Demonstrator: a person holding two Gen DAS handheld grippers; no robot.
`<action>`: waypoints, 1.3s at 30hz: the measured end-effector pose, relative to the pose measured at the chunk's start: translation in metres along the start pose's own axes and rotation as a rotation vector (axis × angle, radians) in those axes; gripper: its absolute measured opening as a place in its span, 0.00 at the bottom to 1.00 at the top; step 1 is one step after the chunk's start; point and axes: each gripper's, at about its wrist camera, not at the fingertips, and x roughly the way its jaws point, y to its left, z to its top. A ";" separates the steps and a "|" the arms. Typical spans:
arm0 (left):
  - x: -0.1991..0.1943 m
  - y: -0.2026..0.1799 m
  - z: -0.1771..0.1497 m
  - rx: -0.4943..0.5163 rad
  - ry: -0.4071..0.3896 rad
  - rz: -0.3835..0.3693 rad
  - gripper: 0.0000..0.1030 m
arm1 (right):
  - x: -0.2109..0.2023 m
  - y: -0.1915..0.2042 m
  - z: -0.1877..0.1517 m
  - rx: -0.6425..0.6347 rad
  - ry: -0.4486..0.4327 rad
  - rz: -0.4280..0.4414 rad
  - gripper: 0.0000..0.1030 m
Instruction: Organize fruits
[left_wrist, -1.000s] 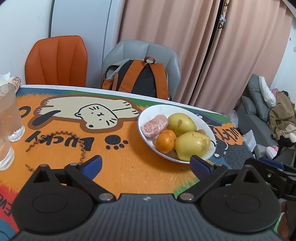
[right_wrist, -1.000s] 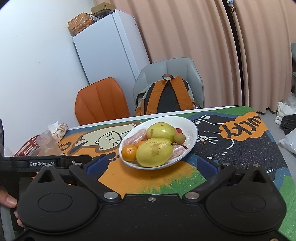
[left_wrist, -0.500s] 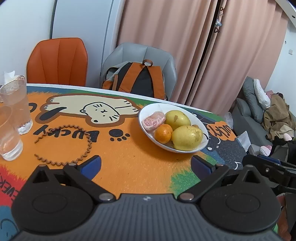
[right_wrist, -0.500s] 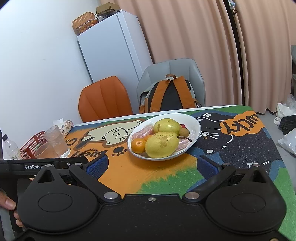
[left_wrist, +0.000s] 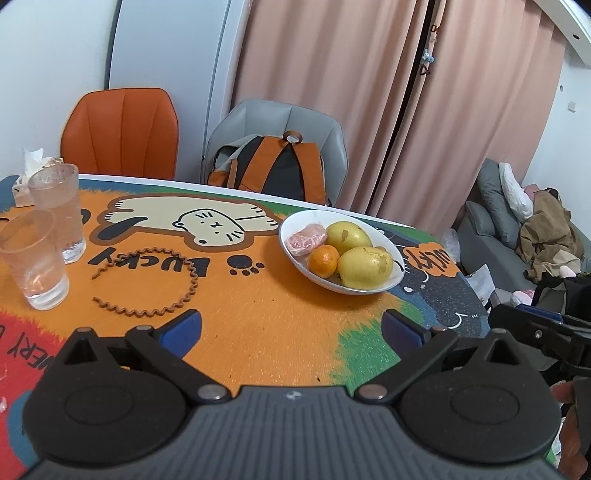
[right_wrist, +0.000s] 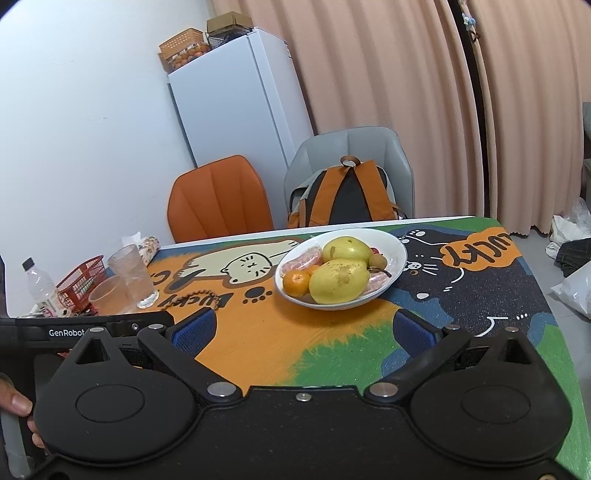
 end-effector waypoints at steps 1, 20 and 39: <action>-0.003 0.000 -0.001 0.001 0.000 0.001 0.99 | -0.003 0.001 -0.001 -0.001 0.000 0.000 1.00; -0.047 -0.004 -0.020 0.029 -0.020 -0.002 1.00 | -0.042 0.014 -0.013 -0.011 -0.009 0.000 1.00; -0.090 0.004 -0.042 0.051 -0.052 0.004 1.00 | -0.075 0.039 -0.022 -0.068 -0.035 0.024 1.00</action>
